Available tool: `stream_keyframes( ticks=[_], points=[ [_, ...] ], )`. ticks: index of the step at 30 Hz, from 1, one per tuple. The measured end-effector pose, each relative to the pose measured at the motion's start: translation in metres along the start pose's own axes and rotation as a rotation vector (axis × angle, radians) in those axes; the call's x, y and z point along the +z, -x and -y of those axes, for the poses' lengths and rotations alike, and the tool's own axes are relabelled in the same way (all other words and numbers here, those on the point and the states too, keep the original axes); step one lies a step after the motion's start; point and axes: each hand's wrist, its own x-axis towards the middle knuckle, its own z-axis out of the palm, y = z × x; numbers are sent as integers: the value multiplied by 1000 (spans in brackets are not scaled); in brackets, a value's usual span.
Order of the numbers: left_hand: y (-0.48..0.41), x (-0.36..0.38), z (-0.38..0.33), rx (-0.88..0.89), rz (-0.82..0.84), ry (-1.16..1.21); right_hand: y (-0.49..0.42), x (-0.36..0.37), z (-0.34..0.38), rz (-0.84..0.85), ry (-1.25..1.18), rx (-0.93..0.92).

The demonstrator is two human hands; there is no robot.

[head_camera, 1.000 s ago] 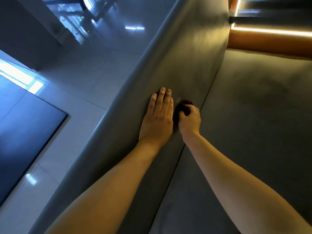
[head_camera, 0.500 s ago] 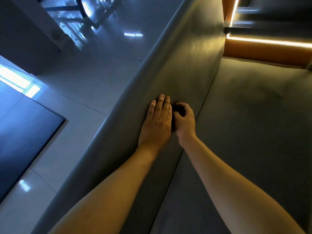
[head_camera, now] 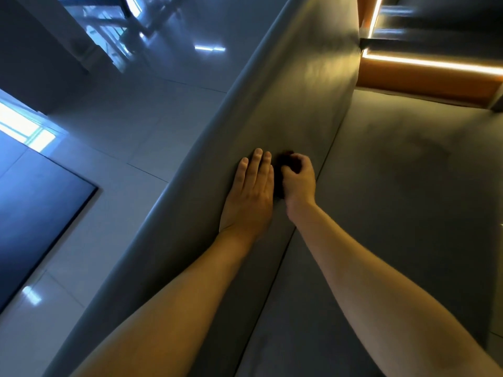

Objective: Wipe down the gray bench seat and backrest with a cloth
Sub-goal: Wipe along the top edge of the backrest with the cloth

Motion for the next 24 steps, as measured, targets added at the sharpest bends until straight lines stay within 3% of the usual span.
stream_keyframes(
  ticks=[5,12,16,20,22,24],
  points=[
    [2,-1,-2,28,51,-38,51,-18,-31,128,34,81],
    [0,1,0,16,25,-24,-25,-3,14,-26,29,-50],
    [-1,1,-1,11,6,-13,-18,1,-3,22,108,-76],
    [0,-1,-1,15,38,-27,24,-16,-52,105,149,54],
    [0,-3,-2,18,55,-36,29,-21,-52,103,120,153],
    [1,-5,-1,21,72,-19,17,-19,-38,98,122,123]
  ],
)
